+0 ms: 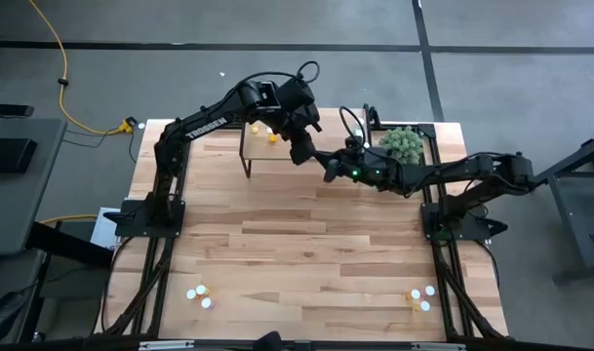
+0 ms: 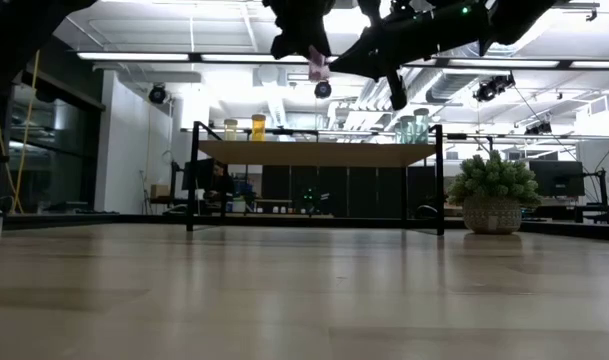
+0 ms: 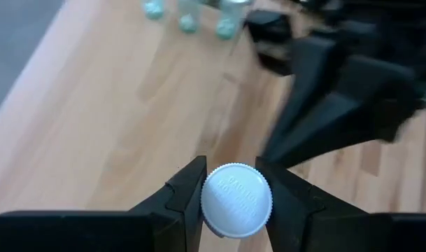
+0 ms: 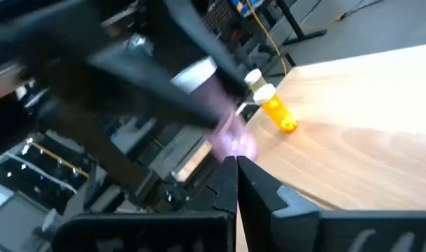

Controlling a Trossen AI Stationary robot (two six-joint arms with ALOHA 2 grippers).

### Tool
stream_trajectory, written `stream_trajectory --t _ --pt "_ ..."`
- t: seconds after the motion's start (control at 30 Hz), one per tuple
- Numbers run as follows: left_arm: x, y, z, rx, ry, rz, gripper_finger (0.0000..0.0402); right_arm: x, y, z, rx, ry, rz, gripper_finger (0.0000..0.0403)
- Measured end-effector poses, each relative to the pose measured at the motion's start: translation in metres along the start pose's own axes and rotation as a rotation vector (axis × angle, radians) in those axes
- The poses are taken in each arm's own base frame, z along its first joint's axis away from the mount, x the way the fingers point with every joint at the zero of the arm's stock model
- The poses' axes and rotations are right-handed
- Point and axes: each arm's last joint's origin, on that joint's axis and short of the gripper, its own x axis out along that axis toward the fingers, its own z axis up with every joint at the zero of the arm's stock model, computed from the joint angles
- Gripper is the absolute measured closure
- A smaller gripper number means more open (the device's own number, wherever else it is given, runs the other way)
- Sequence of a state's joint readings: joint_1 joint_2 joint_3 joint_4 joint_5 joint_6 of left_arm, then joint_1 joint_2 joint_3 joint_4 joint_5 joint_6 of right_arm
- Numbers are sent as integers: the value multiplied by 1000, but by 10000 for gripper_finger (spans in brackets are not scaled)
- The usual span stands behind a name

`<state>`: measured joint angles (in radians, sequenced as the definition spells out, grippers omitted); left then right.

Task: Pick and place medicine bottles onto shelf by color
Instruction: Put the top pink pill bottle on the shelf

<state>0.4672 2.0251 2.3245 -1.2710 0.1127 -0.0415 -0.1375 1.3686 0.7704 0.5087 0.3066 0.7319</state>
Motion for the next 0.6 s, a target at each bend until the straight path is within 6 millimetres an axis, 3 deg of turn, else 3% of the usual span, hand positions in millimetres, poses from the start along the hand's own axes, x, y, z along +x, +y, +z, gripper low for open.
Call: stream_trajectory --t 0.23,0.4,0.6 --pt "-18 19 -1 -70 -37 102 293 -22 3 13 -100 54 -32 403" --pt "-18 13 6 -69 -109 155 293 -41 12 27 -157 33 0 403" --pt "8 0 5 -96 -155 218 293 -61 25 37 -184 -1 65 403"
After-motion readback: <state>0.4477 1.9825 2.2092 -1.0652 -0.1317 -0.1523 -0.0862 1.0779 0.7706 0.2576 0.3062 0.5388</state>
